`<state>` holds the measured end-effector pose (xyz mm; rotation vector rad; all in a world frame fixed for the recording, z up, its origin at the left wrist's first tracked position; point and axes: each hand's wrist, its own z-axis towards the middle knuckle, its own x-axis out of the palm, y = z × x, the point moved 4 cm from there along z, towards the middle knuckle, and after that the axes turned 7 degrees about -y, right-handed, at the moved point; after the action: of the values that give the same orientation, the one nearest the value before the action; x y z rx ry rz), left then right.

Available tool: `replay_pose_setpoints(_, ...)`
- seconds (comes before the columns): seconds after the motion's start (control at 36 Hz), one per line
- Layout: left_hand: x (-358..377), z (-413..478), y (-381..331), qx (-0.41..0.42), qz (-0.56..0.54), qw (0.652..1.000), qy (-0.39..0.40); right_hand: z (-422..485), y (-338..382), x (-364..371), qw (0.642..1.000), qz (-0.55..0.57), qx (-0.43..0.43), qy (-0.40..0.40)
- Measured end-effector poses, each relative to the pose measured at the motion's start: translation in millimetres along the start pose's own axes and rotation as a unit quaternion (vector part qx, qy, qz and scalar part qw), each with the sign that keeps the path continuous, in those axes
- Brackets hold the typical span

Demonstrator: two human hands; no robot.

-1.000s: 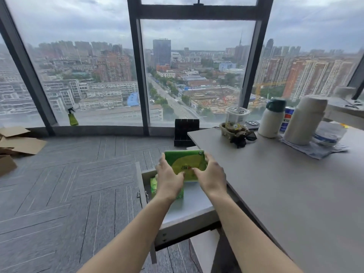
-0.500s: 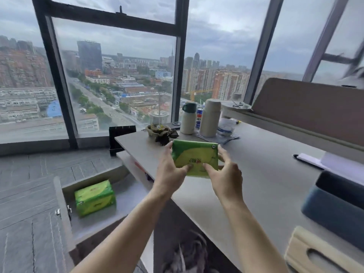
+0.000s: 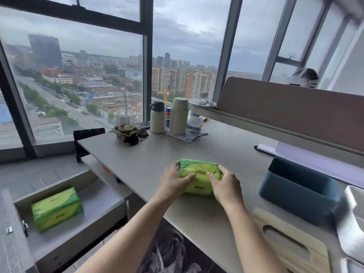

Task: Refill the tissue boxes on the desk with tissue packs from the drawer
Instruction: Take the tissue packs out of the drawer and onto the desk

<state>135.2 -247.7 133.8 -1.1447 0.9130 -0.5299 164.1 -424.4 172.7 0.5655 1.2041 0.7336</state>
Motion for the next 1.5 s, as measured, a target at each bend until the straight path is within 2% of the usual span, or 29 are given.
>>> replay_pose_setpoints(0.14, -25, -17, -26, 0.012, 0.001, 1.000, -0.007, -4, 20, -1, 0.992, -0.065, -0.060, -0.089)
replay_pose_setpoints(0.25, -64, -18, -28, 0.041, -0.024, 0.997, -0.061, -12, 57, 9, 0.986, -0.007, -0.130, -0.101)
replay_pose_setpoints(0.39, -131, -25, -12, 0.060, -0.032, 0.982, -0.177, -35, 116, 38, 0.965, 0.094, -0.228, -0.092)
replay_pose_setpoints(0.47, -166, -30, 9, 0.044, -0.032, 0.971, -0.235, -52, 145, 66, 0.950, 0.159, -0.264, -0.056)
replay_pose_setpoints(0.61, -219, -34, 60, 0.004, -0.035, 0.951, -0.308, -83, 182, 133, 0.934, 0.217, -0.280, 0.057)
replay_pose_setpoints(0.92, -257, -23, 186, -0.145, -0.013, 0.907, -0.394, -131, 194, 278, 0.897, 0.218, -0.297, 0.244)
replay_pose_setpoints(1.06, -274, 1, 222, -0.211, 0.012, 0.883, -0.420, -134, 183, 342, 0.889, 0.190, -0.242, 0.339)
replay_pose_setpoints(1.17, -288, 17, 247, -0.270, 0.061, 0.868, -0.412, -129, 176, 380, 0.880, 0.153, -0.193, 0.405)
replay_pose_setpoints(1.33, -295, 26, 280, -0.365, 0.076, 0.853, -0.364, -122, 166, 421, 0.877, 0.082, -0.152, 0.449)
replay_pose_setpoints(1.5, -297, 33, 291, -0.388, 0.056, 0.847, -0.359, -127, 163, 446, 0.861, 0.029, -0.154, 0.483)
